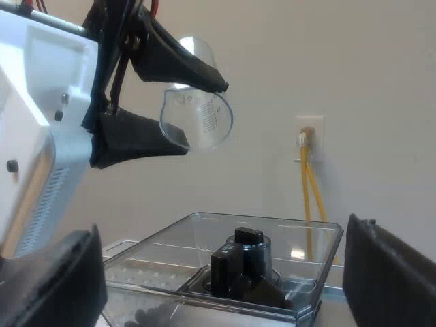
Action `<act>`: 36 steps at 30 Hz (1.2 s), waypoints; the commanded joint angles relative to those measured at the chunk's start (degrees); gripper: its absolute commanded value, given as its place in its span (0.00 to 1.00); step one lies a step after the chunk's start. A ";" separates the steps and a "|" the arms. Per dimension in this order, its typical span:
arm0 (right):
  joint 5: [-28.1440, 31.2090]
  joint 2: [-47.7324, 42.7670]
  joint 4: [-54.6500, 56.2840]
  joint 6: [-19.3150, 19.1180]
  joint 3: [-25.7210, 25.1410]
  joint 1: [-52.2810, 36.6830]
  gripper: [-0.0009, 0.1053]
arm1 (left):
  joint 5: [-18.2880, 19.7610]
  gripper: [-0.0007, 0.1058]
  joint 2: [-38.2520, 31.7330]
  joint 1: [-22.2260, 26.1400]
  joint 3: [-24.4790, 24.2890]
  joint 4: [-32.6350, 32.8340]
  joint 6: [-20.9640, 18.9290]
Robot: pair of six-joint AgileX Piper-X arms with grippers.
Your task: Pour the beans into the coffee machine
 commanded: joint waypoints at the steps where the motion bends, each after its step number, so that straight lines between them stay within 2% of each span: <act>1: -0.22 -0.18 -0.65 -0.18 -0.67 -0.27 0.71 | 0.24 0.13 -0.63 -0.22 -0.50 -0.57 -10.45; 2: -0.40 -0.18 -0.65 0.25 -0.67 -0.27 0.71 | 0.24 0.13 -0.77 -0.22 -0.50 -0.58 -13.82; 4: -0.42 -0.18 -0.65 1.62 -0.67 -0.27 0.71 | -0.66 0.13 -0.98 -0.22 -0.50 -0.58 -25.92; 6: -0.42 -0.18 -0.65 1.93 -0.67 -0.27 0.71 | -1.49 0.13 -1.30 -0.22 -0.50 -0.58 -35.73; 7: -0.42 -0.18 -0.65 1.92 -0.67 -0.27 0.71 | -2.82 0.13 -1.70 -0.22 -0.50 -0.58 -42.31; 8: -0.42 -0.18 -0.65 1.92 -0.67 -0.27 0.71 | -3.32 0.13 -1.82 -0.22 -0.50 -0.58 -44.23; 10: -0.95 -0.18 -0.65 1.92 -0.67 -0.27 0.71 | -5.65 0.13 -2.73 -0.22 -0.50 -0.58 -54.76; 11: -1.48 -0.18 -0.65 1.92 -0.67 -0.27 0.71 | -6.13 0.13 -2.99 -0.22 -0.50 -0.44 -57.27; 13: -4.77 -0.18 -0.37 2.44 -0.67 -0.27 0.71 | -7.22 0.13 -3.91 -0.22 -0.50 0.27 -65.44; 15: -8.01 -0.18 -0.30 4.17 -0.67 -0.27 0.71 | -7.49 0.13 -4.72 -0.22 -0.50 2.19 -70.48; 16: -8.73 -0.18 -0.30 5.05 -0.67 -0.27 0.71 | -7.49 0.13 -4.72 -0.22 -0.50 2.19 -70.48; 17: -9.66 -0.18 -0.30 5.64 -0.67 -0.15 0.71 | -7.48 0.13 -5.23 -0.22 -0.50 3.90 -73.41; 21: -14.65 -1.15 1.02 5.79 -0.67 -0.14 0.71 | -7.48 0.13 -7.74 0.00 -0.50 9.06 -82.03; 24: -15.85 -2.27 4.09 5.79 -1.10 -0.14 0.71 | -7.38 0.13 -9.40 0.31 -0.50 10.22 -86.85; 26: -15.85 -3.55 10.29 5.79 -2.55 -0.14 0.71 | -7.26 0.13 -10.88 0.87 -0.50 11.16 -90.91; 29: -19.46 -4.67 17.04 5.79 -4.82 -0.14 0.71 | -5.73 0.13 -12.66 2.25 -0.50 13.25 -95.08; 36: -27.57 -5.15 26.94 5.79 -9.12 0.08 0.71 | -5.16 0.13 -16.51 7.08 -0.50 18.54 -104.19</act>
